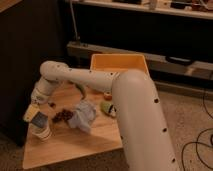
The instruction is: Place sponge in paper cup
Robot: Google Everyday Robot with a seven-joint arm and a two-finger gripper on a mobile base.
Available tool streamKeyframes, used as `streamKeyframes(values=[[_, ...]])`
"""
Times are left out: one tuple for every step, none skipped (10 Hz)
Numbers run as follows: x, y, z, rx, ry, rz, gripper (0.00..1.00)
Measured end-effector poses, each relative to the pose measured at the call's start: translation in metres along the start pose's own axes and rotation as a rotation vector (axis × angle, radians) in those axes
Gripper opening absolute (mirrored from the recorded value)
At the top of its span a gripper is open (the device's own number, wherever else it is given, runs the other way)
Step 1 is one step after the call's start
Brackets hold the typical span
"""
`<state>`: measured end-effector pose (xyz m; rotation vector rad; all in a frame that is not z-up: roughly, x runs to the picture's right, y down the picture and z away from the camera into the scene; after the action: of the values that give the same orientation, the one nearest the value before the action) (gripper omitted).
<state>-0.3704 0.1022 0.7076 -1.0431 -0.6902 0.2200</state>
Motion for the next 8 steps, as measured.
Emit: streamKeyframes(values=[[-0.002,0.000,0.002,-0.005,-0.014,-0.003,0.00],[-0.003,-0.001,0.001,-0.008,-0.027,-0.003,0.00],[-0.004,-0.001,0.001,-0.009,-0.035,-0.002,0.00],[-0.006,-0.001,0.000,-0.014,-0.046,-0.002,0.00],[-0.010,-0.001,0.001,-0.025,-0.057,-0.007,0.00],[-0.013,0.000,0.000,-0.034,-0.064,-0.012,0.00],[-0.017,0.001,-0.002,-0.043,-0.072,-0.017,0.00],[-0.021,0.003,-0.004,-0.054,-0.077,-0.025,0.00]])
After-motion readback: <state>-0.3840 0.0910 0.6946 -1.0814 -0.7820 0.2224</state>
